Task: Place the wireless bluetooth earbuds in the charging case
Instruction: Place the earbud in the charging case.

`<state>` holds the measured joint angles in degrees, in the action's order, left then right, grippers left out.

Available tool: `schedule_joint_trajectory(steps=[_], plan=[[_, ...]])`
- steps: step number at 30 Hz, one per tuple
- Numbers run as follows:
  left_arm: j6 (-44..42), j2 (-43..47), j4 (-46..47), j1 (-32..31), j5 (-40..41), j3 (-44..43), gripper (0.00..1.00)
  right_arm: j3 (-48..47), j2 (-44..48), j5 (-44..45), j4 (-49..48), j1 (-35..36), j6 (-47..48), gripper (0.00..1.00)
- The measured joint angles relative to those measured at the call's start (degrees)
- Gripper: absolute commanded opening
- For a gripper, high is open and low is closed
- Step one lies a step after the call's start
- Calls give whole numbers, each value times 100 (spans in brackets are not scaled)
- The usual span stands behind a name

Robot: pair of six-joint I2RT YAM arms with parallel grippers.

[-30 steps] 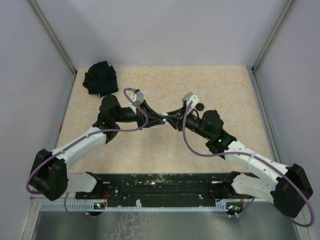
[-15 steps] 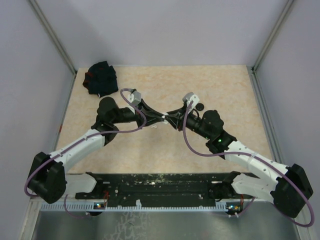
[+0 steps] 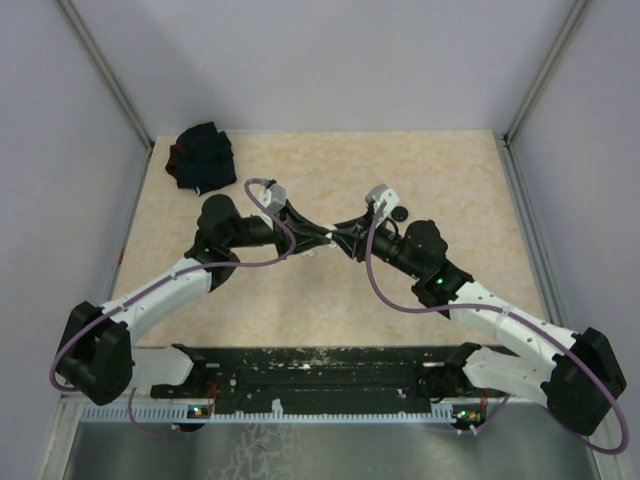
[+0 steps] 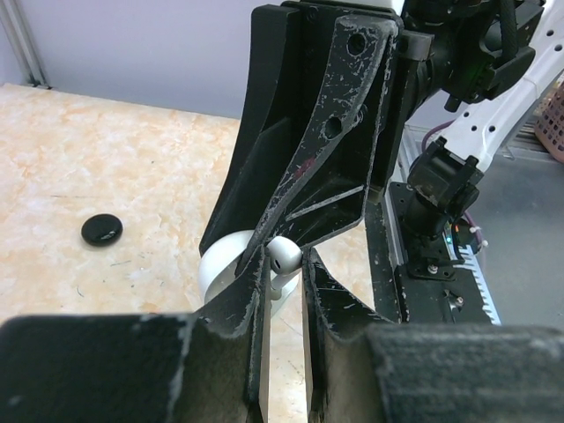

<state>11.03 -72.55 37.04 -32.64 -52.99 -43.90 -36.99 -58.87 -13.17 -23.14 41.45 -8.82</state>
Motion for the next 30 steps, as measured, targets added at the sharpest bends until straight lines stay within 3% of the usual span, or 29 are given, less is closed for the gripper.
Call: schedule_joint_trajectory(steps=[15, 30], plan=[[-402, 24, -511, -37, 210, -13, 6, 70, 0, 50, 46, 0, 2, 1], [-704, -11, -1040, -114, 243, -181, 16, 101, 0, 59, 103, -2, 7, 1]])
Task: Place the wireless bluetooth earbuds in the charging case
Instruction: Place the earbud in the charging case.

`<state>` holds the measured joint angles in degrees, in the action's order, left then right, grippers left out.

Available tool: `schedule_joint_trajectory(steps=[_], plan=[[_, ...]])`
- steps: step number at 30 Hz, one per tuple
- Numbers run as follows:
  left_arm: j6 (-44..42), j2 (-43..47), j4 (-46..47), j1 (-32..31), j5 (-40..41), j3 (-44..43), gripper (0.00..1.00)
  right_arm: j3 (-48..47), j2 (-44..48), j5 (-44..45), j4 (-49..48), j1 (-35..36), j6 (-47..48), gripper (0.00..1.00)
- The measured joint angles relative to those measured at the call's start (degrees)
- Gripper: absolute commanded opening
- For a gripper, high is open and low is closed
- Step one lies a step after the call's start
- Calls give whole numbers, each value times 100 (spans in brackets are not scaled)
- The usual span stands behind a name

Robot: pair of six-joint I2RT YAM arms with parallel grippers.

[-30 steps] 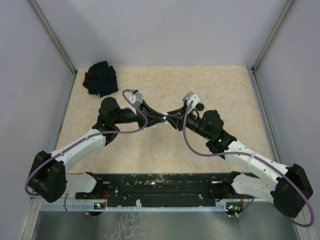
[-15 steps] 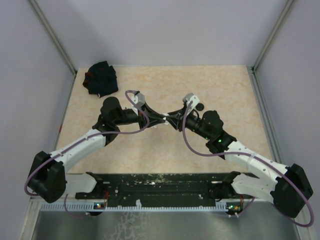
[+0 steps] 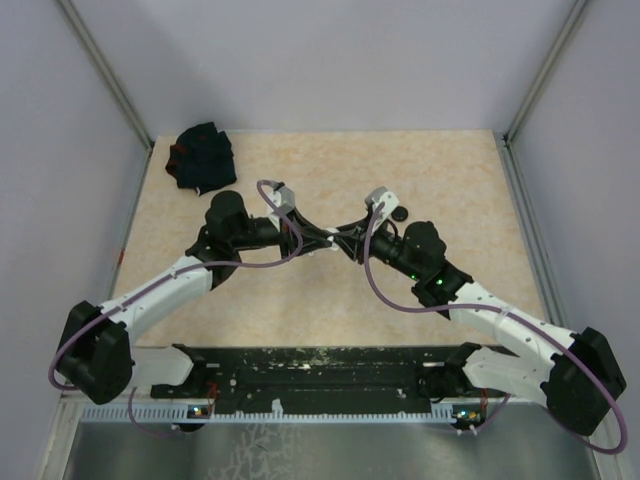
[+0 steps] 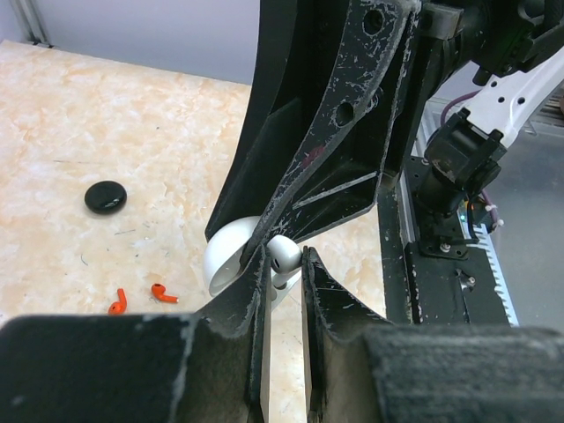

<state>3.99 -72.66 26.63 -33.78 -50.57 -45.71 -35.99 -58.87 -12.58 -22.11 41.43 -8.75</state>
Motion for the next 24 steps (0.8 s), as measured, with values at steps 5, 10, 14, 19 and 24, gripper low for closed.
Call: schedule_joint_trajectory(steps=[5, 10, 14, 19, 24], plan=[[-20, -31, -94, -2, 4, -33, 22, 0, 0, 9, 61, -9, -4, 1], [-33, -31, -125, -22, 63, -33, 33, 0, 0, 13, 74, -9, -7, 1], [-15, -46, -229, -24, 109, -33, 37, 0, 0, 61, 24, -35, -31, 1], [33, -46, -234, -26, 166, -33, 40, 0, 0, 92, 28, -35, -35, 1], [120, -44, -225, -28, 221, -33, 43, 0, 0, 129, 31, -37, -35, 1]])
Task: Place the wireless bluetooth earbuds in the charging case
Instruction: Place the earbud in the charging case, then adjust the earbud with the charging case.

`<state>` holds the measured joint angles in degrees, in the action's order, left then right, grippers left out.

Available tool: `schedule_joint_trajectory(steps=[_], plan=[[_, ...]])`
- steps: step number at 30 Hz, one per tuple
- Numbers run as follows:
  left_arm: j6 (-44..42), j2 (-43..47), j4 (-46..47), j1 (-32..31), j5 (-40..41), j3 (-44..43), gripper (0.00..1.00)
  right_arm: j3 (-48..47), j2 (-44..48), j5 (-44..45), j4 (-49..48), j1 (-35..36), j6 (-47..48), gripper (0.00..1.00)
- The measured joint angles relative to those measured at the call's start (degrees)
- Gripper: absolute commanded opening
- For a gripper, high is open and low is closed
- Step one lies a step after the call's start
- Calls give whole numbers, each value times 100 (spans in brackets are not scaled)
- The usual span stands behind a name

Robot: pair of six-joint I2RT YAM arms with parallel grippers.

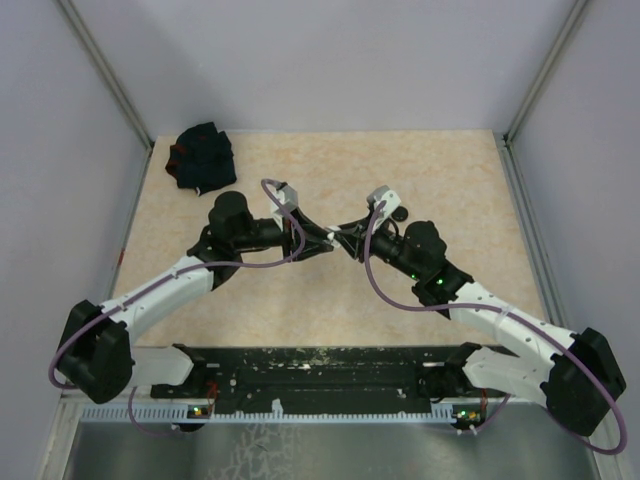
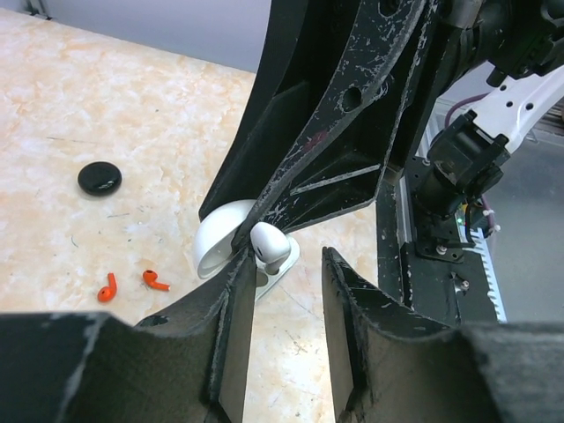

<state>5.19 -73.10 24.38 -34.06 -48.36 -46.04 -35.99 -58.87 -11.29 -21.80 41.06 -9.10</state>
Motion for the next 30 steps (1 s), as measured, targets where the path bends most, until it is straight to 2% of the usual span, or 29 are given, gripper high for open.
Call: schedule_joint_trajectory(steps=[14, 18, 30], plan=[[85, 68, -81, -26, 450, -11, 49, 0, 0, 37, -4, -9, -17, 1], [155, 96, -190, -31, 492, -57, 56, 0, 0, 50, -9, -9, -20, 1], [623, 308, -1764, -39, 1231, -796, 59, 0, 0, 90, -181, 7, -83, 1]])
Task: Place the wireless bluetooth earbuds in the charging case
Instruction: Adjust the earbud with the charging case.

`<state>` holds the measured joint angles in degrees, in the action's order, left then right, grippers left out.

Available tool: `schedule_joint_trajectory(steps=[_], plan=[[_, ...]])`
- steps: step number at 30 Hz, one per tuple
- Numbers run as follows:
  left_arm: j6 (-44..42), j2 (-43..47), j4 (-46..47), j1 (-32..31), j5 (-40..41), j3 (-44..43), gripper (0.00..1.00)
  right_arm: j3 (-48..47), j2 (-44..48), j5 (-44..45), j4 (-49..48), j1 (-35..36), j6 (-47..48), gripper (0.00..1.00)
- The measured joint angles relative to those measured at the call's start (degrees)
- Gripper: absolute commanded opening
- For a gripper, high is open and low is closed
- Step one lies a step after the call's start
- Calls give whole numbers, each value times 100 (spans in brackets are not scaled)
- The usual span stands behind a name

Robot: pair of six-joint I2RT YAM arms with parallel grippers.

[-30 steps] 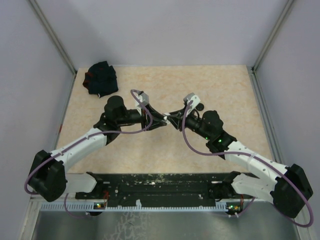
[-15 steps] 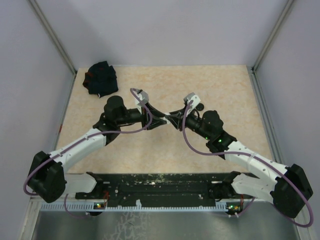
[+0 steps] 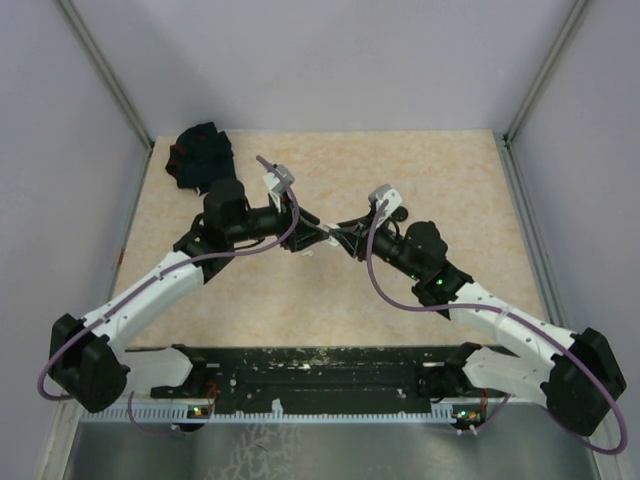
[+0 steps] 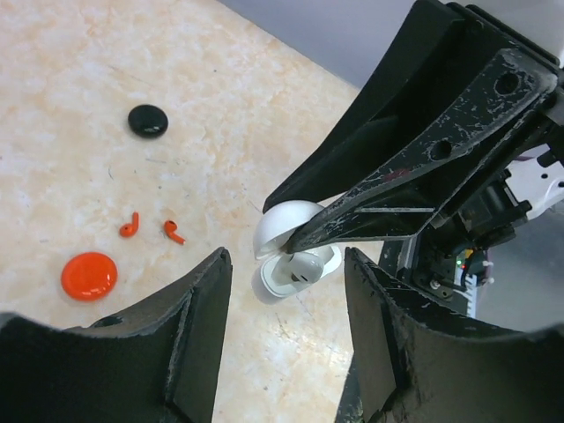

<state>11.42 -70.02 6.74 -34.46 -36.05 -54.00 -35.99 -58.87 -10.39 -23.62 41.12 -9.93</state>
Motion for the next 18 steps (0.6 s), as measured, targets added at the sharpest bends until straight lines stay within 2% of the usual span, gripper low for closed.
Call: schedule_joint_trajectory(steps=[12, 18], plan=[[535, 48, -640, 11, -13, -103, 53, -2, -9, -63, 90, 0, -17, 1], [498, 363, -551, 22, -20, -17, 59, -35, -24, -122, 221, 0, -13, 0]])
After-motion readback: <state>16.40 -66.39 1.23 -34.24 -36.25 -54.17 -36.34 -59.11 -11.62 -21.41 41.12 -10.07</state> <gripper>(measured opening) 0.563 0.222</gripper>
